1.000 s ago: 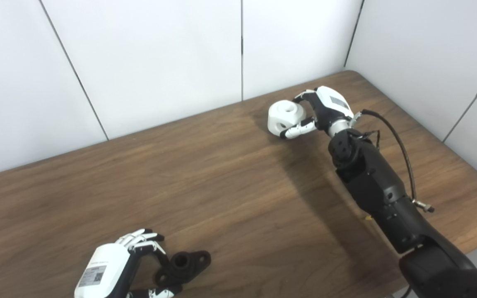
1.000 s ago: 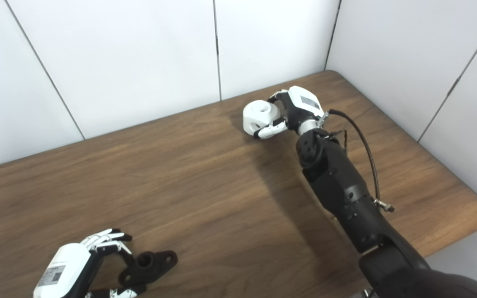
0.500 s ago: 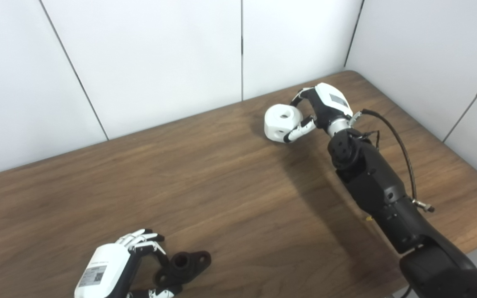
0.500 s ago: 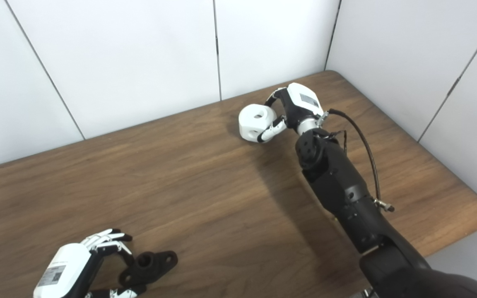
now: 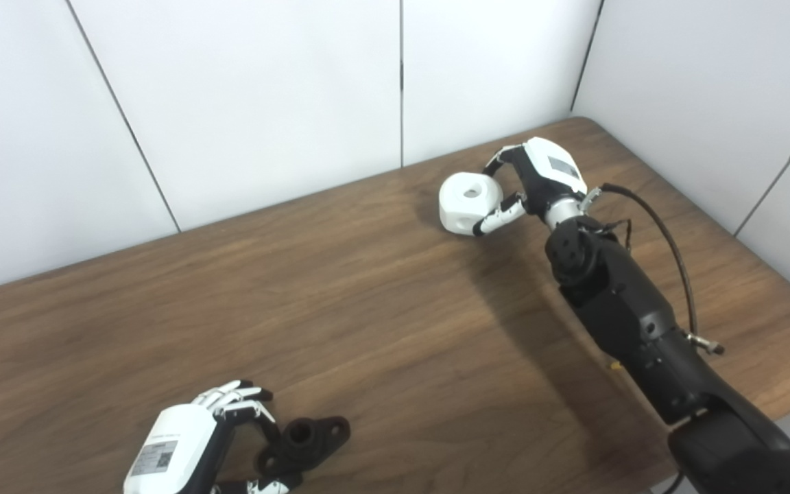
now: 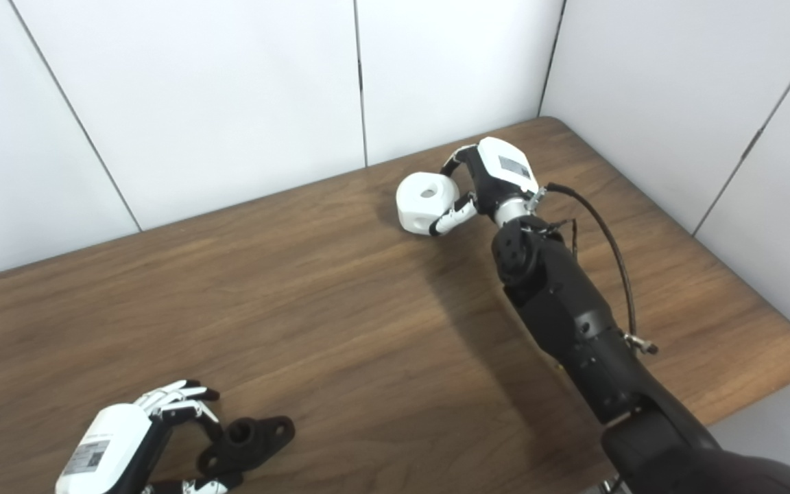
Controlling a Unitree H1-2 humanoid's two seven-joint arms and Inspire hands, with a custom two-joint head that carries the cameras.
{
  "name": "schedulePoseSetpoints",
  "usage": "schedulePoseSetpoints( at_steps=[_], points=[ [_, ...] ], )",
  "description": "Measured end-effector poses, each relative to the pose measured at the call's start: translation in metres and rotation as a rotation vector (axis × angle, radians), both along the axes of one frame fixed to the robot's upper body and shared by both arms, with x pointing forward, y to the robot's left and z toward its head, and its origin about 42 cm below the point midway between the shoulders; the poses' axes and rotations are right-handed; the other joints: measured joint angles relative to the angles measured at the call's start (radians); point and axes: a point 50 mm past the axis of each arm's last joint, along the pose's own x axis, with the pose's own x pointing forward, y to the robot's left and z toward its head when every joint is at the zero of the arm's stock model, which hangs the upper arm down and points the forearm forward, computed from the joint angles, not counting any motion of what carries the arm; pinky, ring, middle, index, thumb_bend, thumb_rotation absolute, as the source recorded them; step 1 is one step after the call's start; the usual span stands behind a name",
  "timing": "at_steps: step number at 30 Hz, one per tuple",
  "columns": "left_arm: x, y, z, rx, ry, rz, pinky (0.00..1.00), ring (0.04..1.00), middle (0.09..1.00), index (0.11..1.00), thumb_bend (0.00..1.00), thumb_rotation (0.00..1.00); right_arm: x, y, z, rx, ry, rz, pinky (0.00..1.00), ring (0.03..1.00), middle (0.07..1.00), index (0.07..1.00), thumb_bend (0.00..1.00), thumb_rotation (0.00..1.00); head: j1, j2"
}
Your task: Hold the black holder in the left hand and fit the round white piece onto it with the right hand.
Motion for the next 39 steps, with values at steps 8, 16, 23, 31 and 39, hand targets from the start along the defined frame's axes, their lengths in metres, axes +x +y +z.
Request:
schedulePoseSetpoints(
  at_steps=[8, 16, 23, 31, 39],
  points=[
    [-0.001, -0.003, 0.002, 0.017, 0.003, 0.005, 0.84, 0.867, 0.779, 0.487, 0.52, 0.05, -0.024, 0.013, 0.013, 0.043, -0.036, 0.076, 0.84, 0.916, 0.833, 0.484, 0.52, 0.14, 0.041, 0.014],
    [-0.001, -0.012, 0.002, 0.027, 0.004, 0.012, 0.85, 0.864, 0.777, 0.487, 0.52, 0.05, -0.063, 0.049, 0.029, 0.086, -0.050, 0.212, 0.84, 0.898, 0.810, 0.483, 0.52, 0.14, 0.127, 0.043],
    [-0.001, -0.021, 0.004, 0.041, 0.012, 0.029, 0.86, 0.871, 0.786, 0.488, 0.52, 0.05, -0.104, 0.073, 0.041, 0.072, -0.019, 0.339, 0.83, 0.887, 0.795, 0.483, 0.52, 0.14, 0.189, 0.072],
    [0.001, -0.032, 0.007, 0.049, 0.016, 0.033, 0.86, 0.868, 0.784, 0.488, 0.52, 0.05, -0.135, 0.097, 0.041, 0.117, 0.049, 0.451, 0.82, 0.888, 0.794, 0.481, 0.53, 0.14, 0.236, 0.106],
    [0.003, -0.041, 0.009, 0.044, 0.015, 0.046, 0.86, 0.860, 0.780, 0.487, 0.52, 0.05, -0.156, 0.118, 0.039, 0.155, 0.094, 0.540, 0.84, 0.899, 0.795, 0.482, 0.52, 0.14, 0.285, 0.146]
  ],
)
